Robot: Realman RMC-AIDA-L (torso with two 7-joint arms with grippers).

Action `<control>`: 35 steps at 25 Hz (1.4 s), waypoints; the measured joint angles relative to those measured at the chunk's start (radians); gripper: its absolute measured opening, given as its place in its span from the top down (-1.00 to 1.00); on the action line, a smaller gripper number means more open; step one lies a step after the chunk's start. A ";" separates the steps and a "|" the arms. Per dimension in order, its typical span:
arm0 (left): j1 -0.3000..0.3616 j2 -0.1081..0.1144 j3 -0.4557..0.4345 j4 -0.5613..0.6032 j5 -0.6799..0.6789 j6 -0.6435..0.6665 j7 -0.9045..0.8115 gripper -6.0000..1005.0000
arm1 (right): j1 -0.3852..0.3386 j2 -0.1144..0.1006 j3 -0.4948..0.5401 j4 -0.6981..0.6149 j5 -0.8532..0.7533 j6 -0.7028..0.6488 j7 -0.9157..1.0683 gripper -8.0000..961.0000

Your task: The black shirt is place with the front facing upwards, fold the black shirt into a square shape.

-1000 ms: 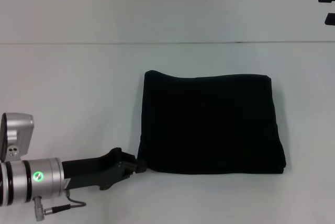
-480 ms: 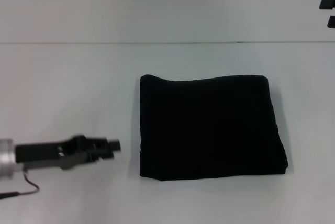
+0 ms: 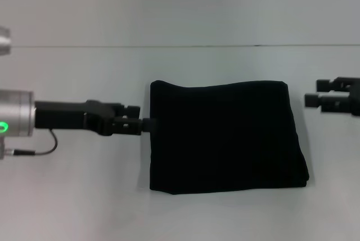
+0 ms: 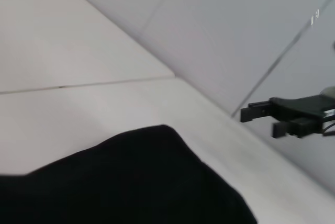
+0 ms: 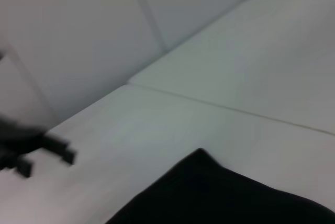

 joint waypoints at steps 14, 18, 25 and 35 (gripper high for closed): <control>-0.091 -0.044 0.137 0.039 -0.002 -0.106 0.076 -0.89 | -0.053 0.155 -0.004 -0.065 -0.005 -0.008 -0.224 -0.60; -0.106 -0.058 0.137 0.035 -0.003 -0.108 0.065 -0.89 | -0.051 0.153 -0.012 -0.060 -0.006 -0.008 -0.234 -0.73; -0.112 -0.076 0.137 0.003 0.000 -0.122 0.054 -0.89 | -0.048 0.151 -0.007 -0.056 -0.002 0.001 -0.220 -0.97; -0.085 -0.106 0.137 0.002 -0.008 -0.173 0.120 -0.89 | -0.048 0.144 -0.007 -0.046 0.001 0.031 -0.174 -0.97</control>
